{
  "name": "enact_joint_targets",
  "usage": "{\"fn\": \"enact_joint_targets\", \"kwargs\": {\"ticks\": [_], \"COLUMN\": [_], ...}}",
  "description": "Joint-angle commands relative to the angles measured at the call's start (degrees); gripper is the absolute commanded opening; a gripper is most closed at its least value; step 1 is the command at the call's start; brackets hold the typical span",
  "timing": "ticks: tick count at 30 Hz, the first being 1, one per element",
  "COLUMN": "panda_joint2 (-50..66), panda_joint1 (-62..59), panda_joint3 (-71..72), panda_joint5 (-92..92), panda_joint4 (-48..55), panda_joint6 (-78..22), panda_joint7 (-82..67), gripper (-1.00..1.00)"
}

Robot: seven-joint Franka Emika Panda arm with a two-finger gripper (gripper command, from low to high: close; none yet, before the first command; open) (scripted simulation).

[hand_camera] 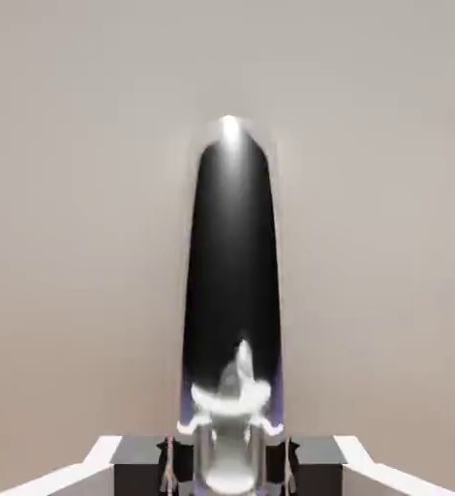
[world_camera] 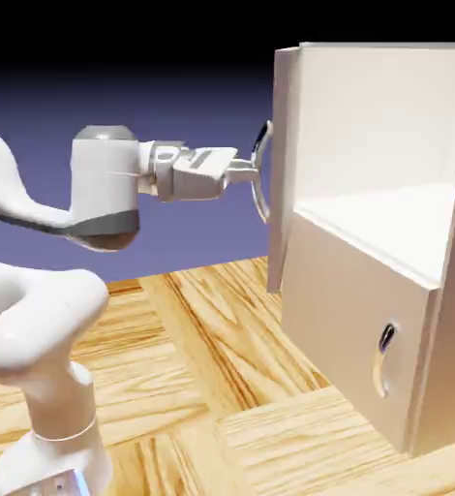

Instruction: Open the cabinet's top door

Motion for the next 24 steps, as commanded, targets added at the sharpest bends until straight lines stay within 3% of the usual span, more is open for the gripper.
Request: {"fn": "enact_joint_targets", "kwargs": {"ticks": [1, 11, 24], "panda_joint2": [-0.40, -9.56, -16.16], "panda_joint1": [1.67, 20.31, 34.40], "panda_joint3": [-0.41, 2.46, 24.30], "panda_joint5": [2.03, 22.13, 44.19], "panda_joint4": [-0.68, -6.42, -2.05], "panda_joint6": [-1.73, -25.33, -57.71], "panda_joint7": [-2.48, -20.27, -25.16], "gripper": [-1.00, -1.00, -1.00]}}
